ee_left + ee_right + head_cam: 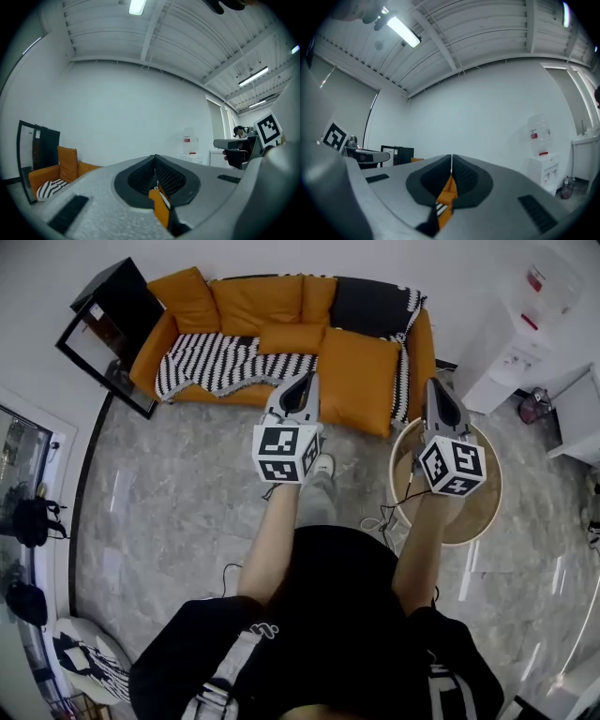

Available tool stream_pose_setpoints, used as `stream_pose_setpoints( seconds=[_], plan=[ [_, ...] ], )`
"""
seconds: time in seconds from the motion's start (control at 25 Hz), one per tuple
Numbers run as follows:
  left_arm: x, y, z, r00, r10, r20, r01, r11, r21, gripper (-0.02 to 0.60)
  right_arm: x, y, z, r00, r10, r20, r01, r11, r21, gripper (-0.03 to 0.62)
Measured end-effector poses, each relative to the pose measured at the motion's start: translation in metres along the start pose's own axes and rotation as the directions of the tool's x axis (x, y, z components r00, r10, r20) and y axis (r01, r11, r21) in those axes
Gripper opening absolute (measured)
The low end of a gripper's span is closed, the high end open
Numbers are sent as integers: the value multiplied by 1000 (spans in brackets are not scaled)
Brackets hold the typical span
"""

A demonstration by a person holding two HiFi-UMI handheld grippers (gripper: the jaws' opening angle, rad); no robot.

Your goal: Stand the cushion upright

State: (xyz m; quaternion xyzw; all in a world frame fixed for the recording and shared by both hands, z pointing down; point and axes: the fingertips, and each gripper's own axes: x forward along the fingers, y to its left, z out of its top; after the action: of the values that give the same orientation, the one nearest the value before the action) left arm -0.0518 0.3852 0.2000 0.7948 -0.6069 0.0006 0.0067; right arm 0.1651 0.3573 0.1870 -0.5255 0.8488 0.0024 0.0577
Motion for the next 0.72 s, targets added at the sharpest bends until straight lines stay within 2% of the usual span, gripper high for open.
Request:
stream_pose_setpoints(
  seconds=[0.12,0.4,0.72],
  plan=[
    [30,18,-1,1000,-13,-9,13,1000,-1,9,29,-4,-4,1000,-5,0,5,1000,12,12],
    [130,50,12,997,-64,-42,66,997,29,9,112,-31,20,998,-28,48,25,998,49,12],
    [251,82,19,988,-145,-51,146,989,0,9,215,-71,7,997,-81,-6,81,995,52,12]
  ],
)
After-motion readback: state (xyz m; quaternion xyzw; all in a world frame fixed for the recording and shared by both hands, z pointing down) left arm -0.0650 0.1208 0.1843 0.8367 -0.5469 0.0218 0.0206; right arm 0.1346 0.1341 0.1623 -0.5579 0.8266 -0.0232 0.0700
